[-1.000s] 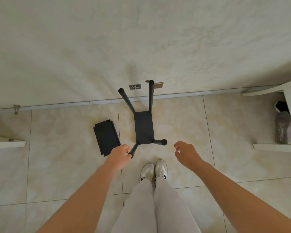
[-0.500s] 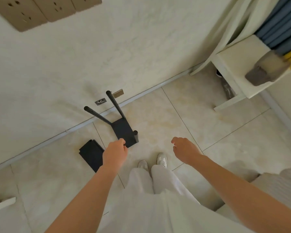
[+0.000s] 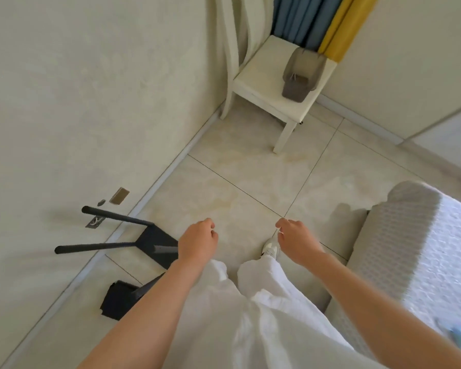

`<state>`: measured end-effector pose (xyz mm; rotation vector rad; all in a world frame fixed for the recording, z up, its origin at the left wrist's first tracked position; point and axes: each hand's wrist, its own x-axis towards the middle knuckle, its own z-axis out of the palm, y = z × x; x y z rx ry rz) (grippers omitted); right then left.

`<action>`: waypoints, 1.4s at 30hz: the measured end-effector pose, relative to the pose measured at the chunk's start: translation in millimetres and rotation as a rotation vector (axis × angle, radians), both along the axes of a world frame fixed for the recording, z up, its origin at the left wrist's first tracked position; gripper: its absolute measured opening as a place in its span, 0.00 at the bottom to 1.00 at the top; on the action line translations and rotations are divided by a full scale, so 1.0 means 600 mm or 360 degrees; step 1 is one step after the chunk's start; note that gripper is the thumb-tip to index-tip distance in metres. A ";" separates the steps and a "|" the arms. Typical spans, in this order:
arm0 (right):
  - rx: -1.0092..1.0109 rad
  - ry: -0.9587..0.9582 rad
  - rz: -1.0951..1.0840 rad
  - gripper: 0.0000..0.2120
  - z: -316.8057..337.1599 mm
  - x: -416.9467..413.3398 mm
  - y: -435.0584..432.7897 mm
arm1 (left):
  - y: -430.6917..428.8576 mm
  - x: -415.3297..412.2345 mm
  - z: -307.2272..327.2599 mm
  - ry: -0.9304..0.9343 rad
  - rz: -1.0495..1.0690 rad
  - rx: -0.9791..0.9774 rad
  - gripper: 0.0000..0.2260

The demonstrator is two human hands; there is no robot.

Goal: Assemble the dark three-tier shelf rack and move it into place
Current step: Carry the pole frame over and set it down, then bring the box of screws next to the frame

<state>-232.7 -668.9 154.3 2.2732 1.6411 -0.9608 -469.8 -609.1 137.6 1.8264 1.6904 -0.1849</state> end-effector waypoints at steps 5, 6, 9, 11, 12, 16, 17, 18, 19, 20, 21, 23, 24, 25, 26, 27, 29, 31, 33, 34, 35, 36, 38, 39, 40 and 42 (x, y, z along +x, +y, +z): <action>0.0014 0.0009 -0.0161 0.17 0.005 0.133 0.010 | 0.047 0.156 0.008 -0.0040 -0.0078 -0.0039 0.14; 0.0012 0.0009 -0.0167 0.17 0.007 0.159 0.017 | 0.059 0.186 0.010 -0.0038 -0.0091 -0.0043 0.14; -0.0005 0.0009 -0.0181 0.16 0.010 0.236 0.046 | 0.097 0.269 0.016 -0.0004 -0.0118 -0.0027 0.13; 0.0005 0.0012 -0.0202 0.15 0.012 0.286 0.073 | 0.127 0.321 0.020 0.0009 -0.0107 -0.0004 0.14; 0.0022 0.0018 -0.0208 0.15 0.012 0.310 0.088 | 0.142 0.346 0.021 0.0011 -0.0101 0.0007 0.14; 0.0092 0.0037 -0.0246 0.15 0.013 0.398 0.158 | 0.205 0.432 0.028 0.0008 -0.0094 0.0029 0.13; 0.0108 0.0041 -0.0255 0.16 0.012 0.417 0.177 | 0.223 0.452 0.030 0.0003 -0.0099 0.0042 0.13; 0.0127 0.0045 -0.0261 0.16 0.012 0.436 0.196 | 0.241 0.470 0.031 -0.0002 -0.0106 0.0056 0.13; 0.0142 0.0048 -0.0268 0.16 0.011 0.453 0.216 | 0.261 0.488 0.032 -0.0007 -0.0108 0.0068 0.13; 0.0152 0.0050 -0.0274 0.16 0.010 0.469 0.236 | 0.283 0.505 0.033 -0.0011 -0.0105 0.0079 0.13; 0.0159 0.0048 -0.0275 0.15 0.009 0.485 0.256 | 0.306 0.523 0.033 -0.0013 -0.0103 0.0088 0.13; 0.0166 0.0033 -0.0258 0.15 0.005 0.513 0.299 | 0.350 0.555 0.032 -0.0008 -0.0106 0.0102 0.13; 0.0170 0.0022 -0.0244 0.14 0.004 0.528 0.323 | 0.373 0.571 0.031 -0.0005 -0.0109 0.0110 0.13; 0.0172 0.0016 -0.0230 0.14 0.003 0.541 0.348 | 0.396 0.586 0.030 -0.0006 -0.0109 0.0119 0.13; 0.0178 0.0015 -0.0218 0.14 0.001 0.555 0.372 | 0.419 0.600 0.028 -0.0011 -0.0104 0.0129 0.13; 0.0184 0.0017 -0.0212 0.14 0.000 0.568 0.396 | 0.442 0.614 0.026 -0.0018 -0.0096 0.0136 0.13; 0.0196 0.0029 -0.0205 0.15 0.000 0.595 0.445 | 0.492 0.641 0.025 -0.0033 -0.0074 0.0131 0.13; 0.0212 0.0039 -0.0190 0.15 0.000 0.623 0.497 | 0.544 0.666 0.024 -0.0027 -0.0035 0.0125 0.13; 0.0228 0.0034 -0.0170 0.14 0.001 0.650 0.548 | 0.591 0.689 0.025 -0.0013 -0.0007 0.0127 0.13; 0.0259 0.0027 -0.0155 0.14 -0.002 0.668 0.580 | 0.619 0.703 0.021 -0.0004 0.0005 0.0144 0.12; 0.0287 0.0021 -0.0141 0.14 -0.001 0.679 0.602 | 0.637 0.714 0.021 0.0011 0.0010 0.0158 0.12; 0.0308 0.0014 -0.0127 0.14 0.001 0.688 0.621 | 0.651 0.723 0.022 0.0025 0.0022 0.0174 0.12; 0.0326 0.0031 -0.0068 0.15 0.001 0.718 0.675 | 0.692 0.746 0.018 0.0040 0.0083 0.0177 0.11; 0.0322 0.0040 -0.0024 0.15 0.000 0.731 0.700 | 0.708 0.757 0.015 0.0055 0.0103 0.0172 0.11; 0.0315 0.0045 0.0024 0.15 0.000 0.744 0.726 | 0.722 0.768 0.012 0.0075 0.0119 0.0164 0.11; 0.0291 0.0048 0.0108 0.15 -0.003 0.771 0.779 | 0.750 0.791 0.003 0.0108 0.0180 0.0136 0.11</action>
